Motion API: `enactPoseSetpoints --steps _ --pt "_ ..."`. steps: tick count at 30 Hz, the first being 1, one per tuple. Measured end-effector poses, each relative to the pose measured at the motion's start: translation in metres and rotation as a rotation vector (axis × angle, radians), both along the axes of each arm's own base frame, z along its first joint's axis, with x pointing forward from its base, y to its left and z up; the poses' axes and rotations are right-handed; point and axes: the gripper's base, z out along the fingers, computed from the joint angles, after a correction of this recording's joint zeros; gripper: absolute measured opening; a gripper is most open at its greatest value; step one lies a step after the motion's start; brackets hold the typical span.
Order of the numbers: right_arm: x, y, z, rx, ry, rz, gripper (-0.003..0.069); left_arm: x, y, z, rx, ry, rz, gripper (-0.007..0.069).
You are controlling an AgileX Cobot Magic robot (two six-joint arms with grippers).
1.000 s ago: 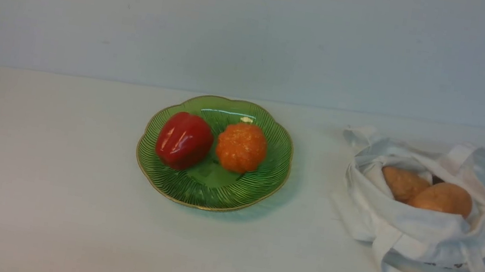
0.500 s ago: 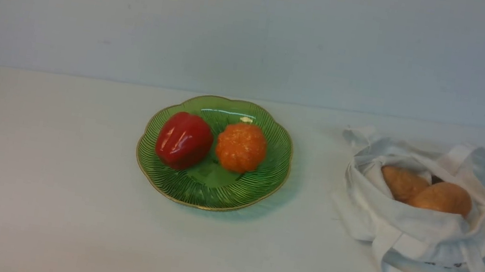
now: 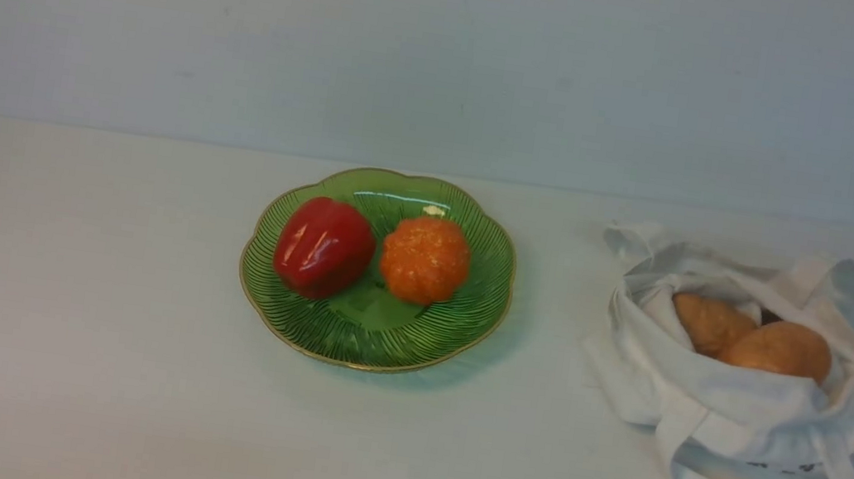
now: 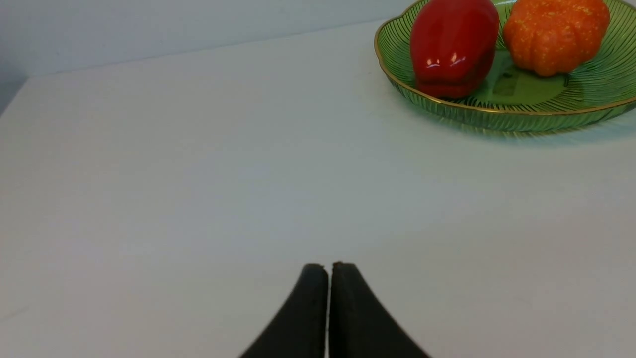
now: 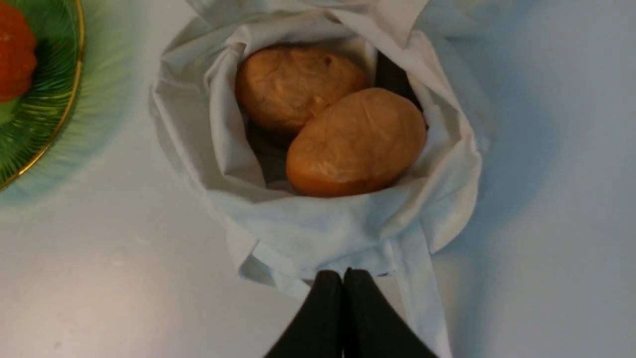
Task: Take vegetables from cloth bag on white table place on plate.
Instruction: 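Reach into the bag and grasp the item inside with the right gripper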
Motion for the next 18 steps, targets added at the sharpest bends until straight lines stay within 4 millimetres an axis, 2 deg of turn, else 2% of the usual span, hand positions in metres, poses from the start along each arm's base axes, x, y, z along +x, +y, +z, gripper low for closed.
enactPoseSetpoints --steps 3,5,10,11,13,14,15,16,18 --pt "0.020 0.001 -0.014 -0.006 0.037 -0.040 -0.0002 0.000 0.000 0.000 0.000 0.000 0.000 -0.0008" --pt "0.035 0.001 -0.029 -0.016 0.064 -0.066 0.0035 0.000 0.000 0.000 0.000 0.000 0.000 -0.0008" --pt "0.065 0.004 -0.057 -0.015 0.089 -0.092 0.0220 0.000 0.000 0.000 0.000 0.000 0.000 -0.0008" --pt "0.066 0.004 -0.058 -0.015 0.090 -0.093 0.0230 0.000 0.000 0.000 0.000 0.000 0.000 -0.0008" --pt "0.079 0.000 -0.066 0.004 0.098 -0.142 0.0370 0.000 0.000 0.000 0.000 0.000 0.000 -0.0008" --pt "0.081 0.000 -0.068 0.005 0.104 -0.147 0.0382 0.000 0.000 0.000 0.000 0.000 0.000 -0.0008" --pt "0.091 -0.005 -0.078 0.025 0.127 -0.193 0.0496 0.000 0.000 0.000 0.000 0.000 0.000 -0.0008" --pt "0.092 -0.005 -0.077 0.029 0.124 -0.197 0.0517 0.000 0.000 0.000 0.000 0.000 0.000 -0.0008" --pt "0.100 -0.006 -0.089 0.049 0.156 -0.219 0.0604 0.000 0.000 0.000 0.000 0.000 0.000 -0.0008"
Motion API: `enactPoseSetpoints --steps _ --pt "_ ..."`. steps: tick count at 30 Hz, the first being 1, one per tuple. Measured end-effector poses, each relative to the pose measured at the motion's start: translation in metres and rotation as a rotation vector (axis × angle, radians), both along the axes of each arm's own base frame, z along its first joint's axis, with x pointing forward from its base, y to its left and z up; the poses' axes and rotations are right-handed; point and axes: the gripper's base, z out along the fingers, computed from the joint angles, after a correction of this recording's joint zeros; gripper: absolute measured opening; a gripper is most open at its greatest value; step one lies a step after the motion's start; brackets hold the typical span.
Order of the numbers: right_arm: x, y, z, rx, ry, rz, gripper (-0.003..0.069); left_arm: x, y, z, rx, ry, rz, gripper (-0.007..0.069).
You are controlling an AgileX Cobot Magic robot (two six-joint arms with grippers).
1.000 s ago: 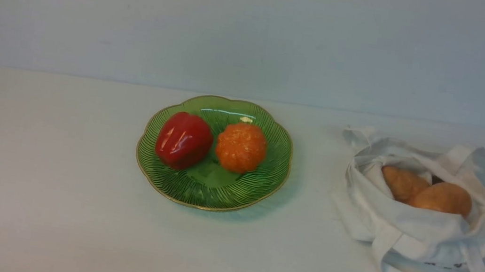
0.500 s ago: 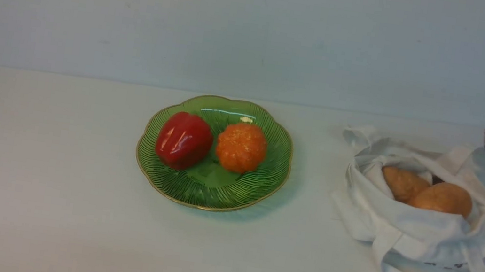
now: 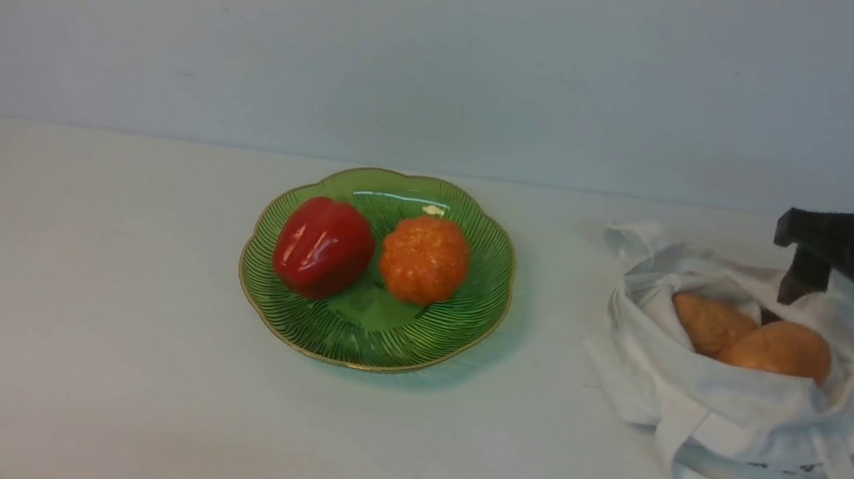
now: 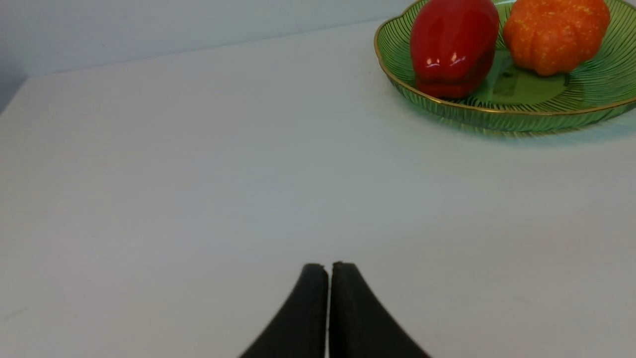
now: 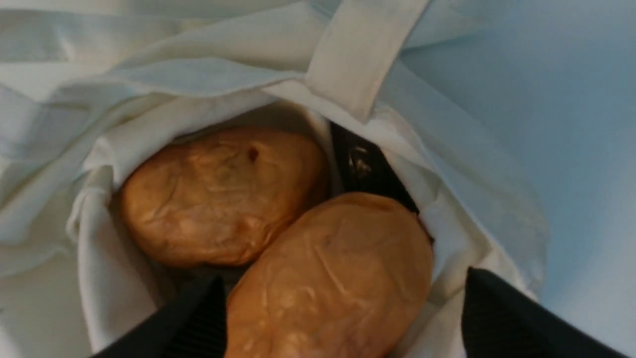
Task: Take vegetables from cloth bag on white table place on plate.
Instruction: 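Reach into the bag and grasp the item inside with the right gripper, then take the potato out of the bag and place it in the dish with the right gripper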
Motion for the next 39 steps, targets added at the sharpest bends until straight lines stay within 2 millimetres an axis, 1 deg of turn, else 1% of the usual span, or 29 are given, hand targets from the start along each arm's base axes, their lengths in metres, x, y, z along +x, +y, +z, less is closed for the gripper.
enactPoseSetpoints --steps 2,4,8,10,11,13,15,18,21,23,24,25,26,28,29,30,31,32,33,34,35,36,37,38,39 --pt "0.006 0.001 -0.010 0.016 0.028 -0.011 0.0650 0.000 0.000 0.000 0.000 0.000 0.000 -0.0008" --pt "0.012 0.003 -0.022 0.028 0.066 -0.020 0.0680 0.000 0.000 0.000 0.000 0.000 0.000 -0.0008" --pt "0.017 0.003 -0.040 0.024 0.141 -0.022 0.0685 0.000 0.000 0.000 0.000 0.000 0.000 -0.0008" --pt "0.016 0.003 -0.044 0.024 0.162 -0.023 0.0684 0.000 0.000 0.000 0.000 0.000 0.000 -0.0008" --pt "0.017 0.003 -0.046 0.025 0.171 -0.024 0.0681 0.000 0.000 0.000 0.000 0.000 0.000 -0.0008" --pt "0.017 0.003 -0.047 0.026 0.184 -0.025 0.0648 0.000 0.000 0.000 0.000 0.000 0.000 -0.0008" --pt "0.018 0.003 -0.046 0.026 0.182 -0.025 0.0595 0.000 0.000 0.000 0.000 0.000 0.000 -0.0008" --pt "0.019 0.003 -0.043 0.022 0.182 -0.014 0.0575 0.000 0.000 0.000 0.000 0.000 0.000 -0.0008" --pt "0.022 0.004 -0.033 0.013 0.166 0.020 0.0575 0.000 0.000 0.000 0.000 0.000 0.000 -0.0008" --pt "0.024 0.004 -0.018 0.009 0.129 0.041 0.0575 0.000 0.000 0.000 0.000 0.000 0.000 -0.0008" --pt "0.023 0.004 -0.008 0.009 0.102 0.050 0.0575 0.000 0.000 0.000 0.000 0.000 0.000 -0.0008" --pt "0.022 0.005 0.013 0.017 0.042 0.060 0.0575 0.000 0.000 0.000 0.000 0.000 0.000 -0.0008" --pt "0.020 0.007 0.027 0.025 -0.001 0.071 0.0575 0.000 0.000 0.000 0.000 0.000 0.000 -0.0008" --pt "0.018 0.012 0.048 0.047 -0.065 0.087 0.0575 0.000 0.000 0.000 0.000 0.000 0.000 -0.0008" --pt "0.018 0.013 0.051 0.052 -0.075 0.092 0.0575 0.000 0.000 0.000 0.000 0.000 0.000 -0.0008" --pt "0.015 0.025 0.076 0.106 -0.161 0.130 0.0575 0.000 0.000 0.000 0.000 0.000 0.000 -0.0008" --pt "0.013 0.036 0.088 0.143 -0.205 0.164 0.0575 0.000 0.000 0.000 0.000 0.000 0.000 -0.0008" --pt "0.012 0.048 0.097 0.179 -0.242 0.208 0.0575 0.000 0.000 0.000 0.000 0.000 0.000 -0.0008" --pt "0.012 0.051 0.098 0.186 -0.249 0.217 0.0575 0.000 0.000 0.000 0.000 0.000 0.000 -0.0008" --pt "0.010 0.078 0.107 0.246 -0.294 0.300 0.0575 0.000 0.000 0.000 0.000 0.000 0.000 -0.0008" --pt "0.010 0.078 0.107 0.252 -0.299 0.302 0.0575 0.000 0.000 0.000 0.000 0.000 0.000 -0.0008" --pt "0.008 0.107 0.106 0.305 -0.323 0.371 0.0575 0.000 0.000 0.000 0.000 0.000 0.000 -0.0008" --pt "0.008 0.122 0.102 0.323 -0.323 0.404 0.0575 0.000 0.000 0.000 0.000 0.000 0.000 -0.0008" --pt "0.008 0.139 0.093 0.335 -0.311 0.437 0.0575 0.000 0.000 0.000 0.000 0.000 0.000 -0.0008" --pt "0.010 0.148 0.085 0.339 -0.301 0.450 0.0575 0.000 0.000 0.000 0.000 0.000 0.000 -0.0008"
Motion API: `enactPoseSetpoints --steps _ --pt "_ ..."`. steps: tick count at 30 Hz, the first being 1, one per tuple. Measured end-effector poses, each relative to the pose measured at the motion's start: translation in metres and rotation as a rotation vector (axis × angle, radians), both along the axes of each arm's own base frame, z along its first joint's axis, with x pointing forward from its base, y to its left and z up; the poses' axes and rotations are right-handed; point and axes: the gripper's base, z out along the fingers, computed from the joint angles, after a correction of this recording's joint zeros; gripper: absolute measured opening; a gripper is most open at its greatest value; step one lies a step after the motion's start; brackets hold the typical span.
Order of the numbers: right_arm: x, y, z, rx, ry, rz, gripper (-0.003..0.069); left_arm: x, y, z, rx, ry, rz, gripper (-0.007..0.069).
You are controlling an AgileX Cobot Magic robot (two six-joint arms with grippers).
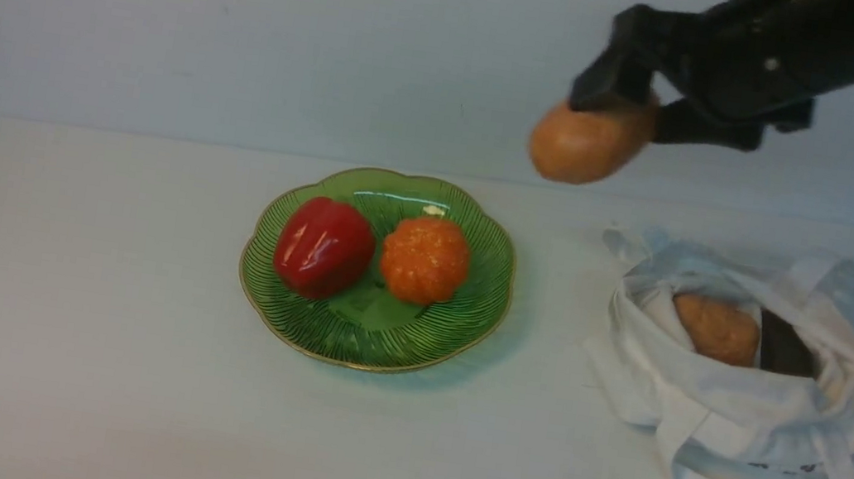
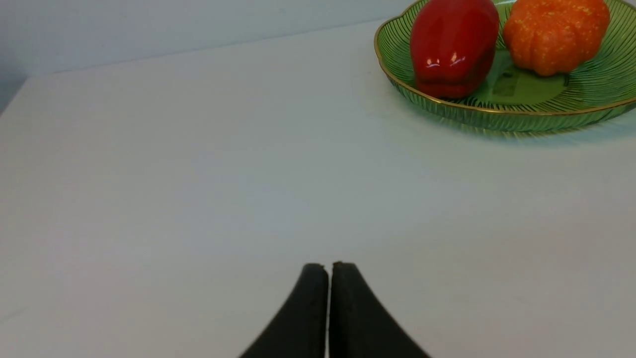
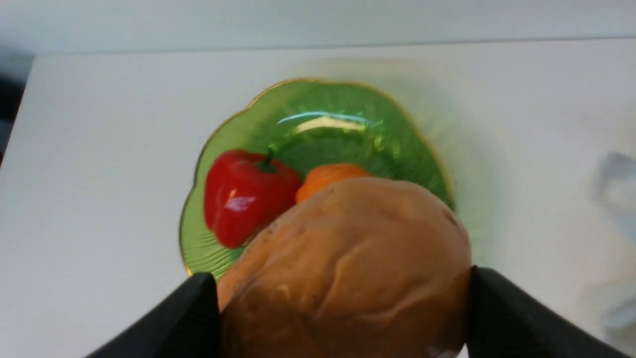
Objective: Take vegetables from cloth bag on white table place on plate.
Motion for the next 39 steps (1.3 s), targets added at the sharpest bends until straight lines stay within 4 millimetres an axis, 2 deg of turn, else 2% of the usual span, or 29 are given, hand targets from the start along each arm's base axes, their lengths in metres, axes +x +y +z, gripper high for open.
enactPoseSetpoints --steps 4,5,8,9,10,12,13,16,17,22,25,27,29,31,33,34,35,37,38,39 --pt "0.007 0.048 -0.052 -0.036 0.064 0.079 0.0575 0.000 0.000 0.000 0.000 0.000 0.000 -0.0008" --pt "0.007 0.048 -0.052 -0.036 0.064 0.079 0.0575 0.000 0.000 0.000 0.000 0.000 0.000 -0.0008" --pt "0.013 0.068 -0.093 -0.060 0.125 0.090 0.0575 0.000 0.000 0.000 0.000 0.000 0.000 -0.0008" --pt "0.014 0.068 -0.095 -0.061 0.130 0.089 0.0575 0.000 0.000 0.000 0.000 0.000 0.000 -0.0008" --pt "0.016 0.072 -0.111 -0.071 0.158 0.089 0.0575 0.000 0.000 0.000 0.000 0.000 0.000 -0.0008" --pt "0.018 0.074 -0.123 -0.080 0.181 0.089 0.0576 0.000 0.000 0.000 0.000 0.000 0.000 -0.0008" --pt "0.018 0.074 -0.124 -0.080 0.182 0.088 0.0580 0.000 0.000 0.000 0.000 0.000 0.000 -0.0008" --pt "0.021 0.075 -0.131 -0.083 0.185 0.082 0.0652 0.000 0.000 0.000 0.000 0.000 0.000 -0.0008" --pt "0.021 0.075 -0.131 -0.083 0.185 0.082 0.0652 0.000 0.000 0.000 0.000 0.000 0.000 -0.0008" --pt "0.023 0.076 -0.121 -0.098 0.166 0.100 0.0690 0.000 0.000 0.000 0.000 0.000 0.000 -0.0008" --pt "0.026 0.077 -0.107 -0.121 0.153 0.129 0.0689 0.000 0.000 0.000 0.000 0.000 0.000 -0.0008" --pt "0.027 0.075 -0.082 -0.180 0.119 0.169 0.0652 0.000 0.000 0.000 0.000 0.000 0.000 -0.0008" --pt "0.025 0.068 -0.052 -0.249 0.066 0.192 0.0560 0.000 0.000 0.000 0.000 0.000 0.000 -0.0008" --pt "0.016 0.057 -0.011 -0.310 -0.008 0.191 0.0413 0.000 0.000 0.000 0.000 0.000 0.000 -0.0008" --pt "-0.004 0.038 0.039 -0.344 -0.096 0.170 0.0213 0.000 0.000 0.000 0.000 0.000 0.000 -0.0008" --pt "-0.004 0.038 0.040 -0.348 -0.095 0.168 0.0195 0.000 0.000 0.000 0.000 0.000 0.000 -0.0008" --pt "-0.026 0.023 0.078 -0.335 -0.173 0.145 0.0080 0.000 0.000 0.000 0.000 0.000 0.000 -0.0008" --pt "-0.056 0.004 0.121 -0.305 -0.269 0.113 0.0029 0.000 0.000 0.000 0.000 0.000 0.000 -0.0008" --pt "-0.078 -0.009 0.147 -0.269 -0.328 0.093 0.0004 0.000 0.000 0.000 0.000 0.000 0.000 -0.0008" --pt "-0.094 -0.018 0.163 -0.256 -0.374 0.078 -0.0001 0.000 0.000 0.000 0.000 0.000 0.000 -0.0008"
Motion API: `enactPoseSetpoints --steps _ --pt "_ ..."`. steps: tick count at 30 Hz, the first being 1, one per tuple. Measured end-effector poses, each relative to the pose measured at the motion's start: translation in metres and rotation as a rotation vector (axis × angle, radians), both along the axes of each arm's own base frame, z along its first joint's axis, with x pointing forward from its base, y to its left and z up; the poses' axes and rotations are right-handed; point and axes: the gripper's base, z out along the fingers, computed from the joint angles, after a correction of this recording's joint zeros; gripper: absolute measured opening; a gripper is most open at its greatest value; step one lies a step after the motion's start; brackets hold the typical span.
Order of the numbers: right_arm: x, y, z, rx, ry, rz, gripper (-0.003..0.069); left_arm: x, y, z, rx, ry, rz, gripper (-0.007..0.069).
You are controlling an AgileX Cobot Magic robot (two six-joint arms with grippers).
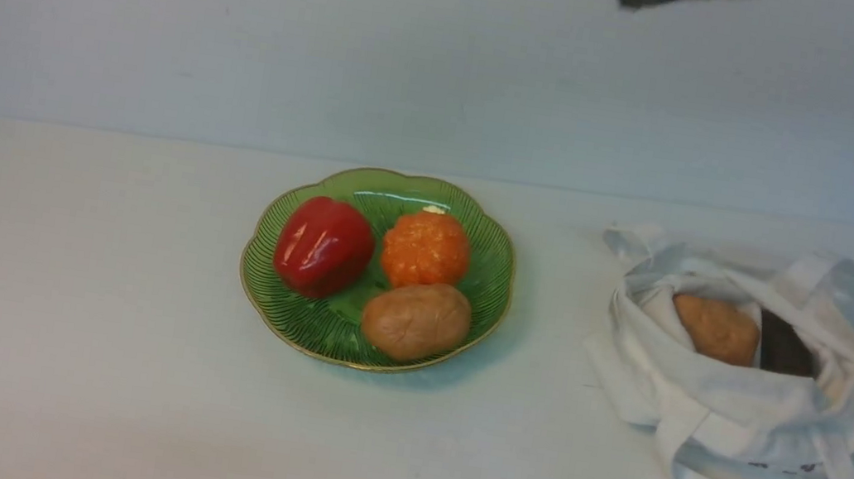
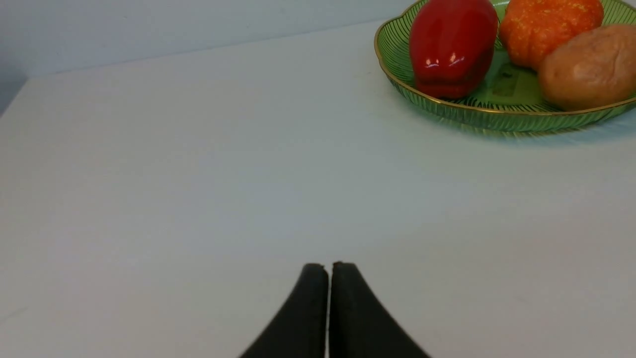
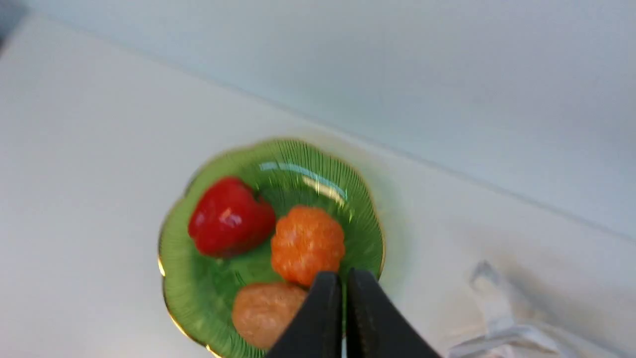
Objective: Take vegetables from cloth bag on white table place on plate.
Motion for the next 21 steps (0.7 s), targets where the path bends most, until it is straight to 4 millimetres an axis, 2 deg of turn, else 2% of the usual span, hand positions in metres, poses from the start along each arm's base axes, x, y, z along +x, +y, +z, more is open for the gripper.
enactPoseSetpoints --steps 2,3,4,5,7,8,10,12,14,19,21 --pt "-0.044 -0.026 0.033 0.046 -0.101 -0.010 -0.0012 0.000 0.000 0.000 0.000 0.000 0.000 -0.0008" --pt "-0.048 -0.029 0.036 0.051 -0.108 -0.010 -0.0013 0.000 0.000 0.000 0.000 0.000 0.000 -0.0008" --pt "-0.063 -0.038 0.041 0.061 -0.129 -0.014 -0.0013 0.000 0.000 0.000 0.000 0.000 0.000 -0.0008" --pt "-0.101 -0.060 0.051 0.096 -0.192 -0.017 -0.0014 0.000 0.000 0.000 0.000 0.000 0.000 -0.0008" --pt "-0.127 -0.075 0.050 0.123 -0.239 -0.016 -0.0015 0.000 0.000 0.000 0.000 0.000 0.000 -0.0008" --pt "-0.133 -0.078 0.048 0.129 -0.251 -0.015 -0.0015 0.000 0.000 0.000 0.000 0.000 0.000 -0.0008" --pt "-0.170 -0.099 0.025 0.178 -0.342 -0.009 -0.0015 0.000 0.000 0.000 0.000 0.000 0.000 -0.0008" --pt "-0.187 -0.108 0.005 0.215 -0.407 -0.005 -0.0015 0.000 0.000 0.000 0.000 0.000 0.000 -0.0008" --pt "-0.208 -0.120 -0.026 0.277 -0.523 0.003 -0.0015 0.000 0.000 0.000 0.000 0.000 0.000 -0.0008" --pt "-0.247 -0.140 -0.085 0.399 -0.724 0.010 -0.0015 0.000 0.000 0.000 0.000 0.000 0.000 -0.0008" --pt "-0.252 -0.143 -0.100 0.408 -0.747 0.010 -0.0015 0.000 0.000 0.000 0.000 0.000 0.000 -0.0008"
